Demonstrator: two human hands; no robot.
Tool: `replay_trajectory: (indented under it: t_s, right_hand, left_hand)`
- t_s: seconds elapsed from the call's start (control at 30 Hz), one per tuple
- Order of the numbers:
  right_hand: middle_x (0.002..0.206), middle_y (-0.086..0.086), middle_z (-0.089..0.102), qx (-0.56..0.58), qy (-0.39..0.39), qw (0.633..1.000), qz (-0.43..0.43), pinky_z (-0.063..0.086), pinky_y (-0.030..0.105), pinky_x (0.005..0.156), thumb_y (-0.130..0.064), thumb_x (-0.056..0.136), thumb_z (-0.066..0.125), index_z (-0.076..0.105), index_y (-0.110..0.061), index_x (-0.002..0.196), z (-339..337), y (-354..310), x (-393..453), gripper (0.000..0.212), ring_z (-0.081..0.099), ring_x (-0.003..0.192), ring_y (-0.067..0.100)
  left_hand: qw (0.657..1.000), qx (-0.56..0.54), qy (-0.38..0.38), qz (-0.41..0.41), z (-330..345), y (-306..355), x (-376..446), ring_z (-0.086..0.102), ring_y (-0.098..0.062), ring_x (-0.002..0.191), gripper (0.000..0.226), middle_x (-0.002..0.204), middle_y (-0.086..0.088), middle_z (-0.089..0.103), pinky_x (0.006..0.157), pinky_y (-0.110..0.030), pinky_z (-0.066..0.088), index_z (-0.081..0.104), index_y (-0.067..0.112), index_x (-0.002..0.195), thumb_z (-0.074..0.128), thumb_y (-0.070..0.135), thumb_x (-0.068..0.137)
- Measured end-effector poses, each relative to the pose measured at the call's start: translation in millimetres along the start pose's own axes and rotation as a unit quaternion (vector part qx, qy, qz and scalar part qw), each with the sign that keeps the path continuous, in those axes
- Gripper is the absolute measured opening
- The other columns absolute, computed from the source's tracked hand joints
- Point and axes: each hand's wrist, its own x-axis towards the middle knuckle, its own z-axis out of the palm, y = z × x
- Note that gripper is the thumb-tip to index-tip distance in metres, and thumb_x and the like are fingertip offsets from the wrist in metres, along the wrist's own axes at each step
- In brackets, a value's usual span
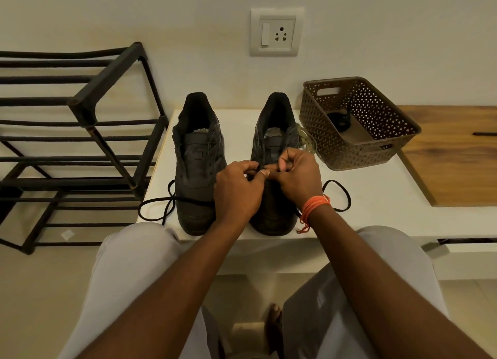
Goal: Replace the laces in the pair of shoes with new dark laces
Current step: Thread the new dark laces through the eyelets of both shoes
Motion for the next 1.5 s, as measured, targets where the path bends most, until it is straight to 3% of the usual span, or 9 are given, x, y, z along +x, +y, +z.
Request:
replay_trajectory:
  t_s: [0.33, 0.43, 0.6, 0.8, 1.0, 1.2, 1.3, 1.4, 1.5]
  right_hand:
    - [0.083, -0.012, 0.069, -0.083, -0.047, 0.992, -0.086, 0.055, 0.033, 0.084, -0.007, 0.076, 0.075, 0.059, -0.022, 0.089, -5, -5, 2, 0.026, 0.067, 0.085, 0.004]
    - [0.097, -0.011, 0.071, -0.091, -0.097, 0.987, -0.09, 0.052, 0.036, 0.096, -0.01, 0.077, 0.077, 0.062, -0.024, 0.102, -12, -6, 5, 0.032, 0.066, 0.097, 0.003]
    - [0.11, -0.018, 0.068, -0.182, -0.102, 0.97, -0.124, 0.022, 0.037, 0.108, -0.024, 0.078, 0.076, 0.058, -0.035, 0.119, -24, -11, 1, 0.046, 0.053, 0.116, 0.004]
    - [0.128, -0.012, 0.056, -0.271, -0.102, 0.95, -0.121, 0.006, 0.033, 0.108, -0.051, 0.068, 0.08, 0.047, -0.044, 0.133, -28, -17, -15, 0.072, 0.031, 0.129, 0.013]
    - [0.125, -0.017, 0.061, -0.223, -0.115, 0.962, -0.108, 0.013, 0.036, 0.108, -0.044, 0.062, 0.086, 0.046, -0.04, 0.135, -27, -17, -12, 0.083, 0.033, 0.129, 0.015]
    - [0.118, -0.014, 0.039, -0.159, -0.169, 0.97, -0.078, 0.028, 0.028, 0.112, -0.027, 0.065, 0.088, 0.042, -0.027, 0.144, -29, -19, -9, 0.091, 0.037, 0.13, 0.019]
    - [0.126, -0.007, 0.033, -0.163, -0.178, 0.969, -0.059, 0.028, 0.029, 0.112, -0.025, 0.065, 0.088, 0.042, -0.03, 0.143, -37, -18, -8, 0.09, 0.038, 0.13, 0.022]
    - [0.139, 0.0, 0.032, -0.158, -0.179, 0.97, -0.054, 0.028, 0.029, 0.112, -0.023, 0.066, 0.087, 0.043, -0.03, 0.143, -44, -19, -6, 0.089, 0.039, 0.131, 0.022]
    - [0.145, 0.002, 0.034, -0.157, -0.183, 0.969, -0.056, 0.026, 0.025, 0.109, -0.022, 0.069, 0.086, 0.042, -0.029, 0.143, -42, -20, -8, 0.087, 0.037, 0.133, 0.02]
  left_hand:
    - [0.99, 0.102, 0.023, 0.093, -4, -4, 11, 0.056, -0.01, 0.077, 0.007, 0.089, 0.008, 0.06, 0.065, -0.027, 0.045, 0.057, 0.022, 0.087, 0.057, 0.02, 0.094]
    - [0.989, -0.088, 0.113, 0.028, -21, 13, 21, 0.059, -0.009, 0.08, 0.009, 0.089, 0.004, 0.059, 0.071, -0.025, 0.05, 0.051, 0.02, 0.094, 0.046, 0.016, 0.099]
    - [0.838, -0.471, 0.254, -0.111, -91, 14, 47, 0.06, -0.017, 0.058, 0.012, 0.076, -0.003, 0.054, 0.066, -0.032, 0.056, 0.043, 0.014, 0.102, 0.034, 0.007, 0.101]
    - [0.98, 0.03, 0.141, 0.137, -79, 6, 33, 0.054, -0.009, 0.094, 0.013, 0.106, 0.007, 0.053, 0.082, -0.032, 0.05, 0.054, 0.024, 0.108, 0.054, 0.027, 0.096]
    - [0.891, 0.397, -0.048, 0.217, -32, 6, 25, 0.022, -0.021, 0.14, 0.035, 0.147, 0.002, 0.037, 0.114, -0.05, 0.006, 0.053, 0.028, 0.13, 0.046, 0.038, 0.096]
    - [0.889, 0.409, -0.064, 0.195, -32, 6, 24, 0.033, -0.019, 0.131, 0.026, 0.131, 0.006, 0.049, 0.113, -0.051, 0.004, 0.053, 0.031, 0.12, 0.037, 0.036, 0.1]
    - [0.96, 0.229, 0.108, 0.122, -53, 8, 26, 0.043, -0.017, 0.122, 0.016, 0.12, 0.005, 0.054, 0.11, -0.046, 0.011, 0.056, 0.029, 0.109, 0.046, 0.025, 0.097]
    - [0.939, 0.095, 0.331, 0.002, -89, 1, 38, 0.045, -0.023, 0.122, 0.011, 0.119, -0.002, 0.055, 0.109, -0.043, 0.018, 0.056, 0.022, 0.105, 0.049, 0.024, 0.096]
    - [0.937, 0.177, 0.302, -0.009, -96, -7, 40, 0.031, -0.024, 0.137, 0.027, 0.137, -0.005, 0.045, 0.113, -0.049, 0.016, 0.052, 0.022, 0.119, 0.055, 0.02, 0.092]
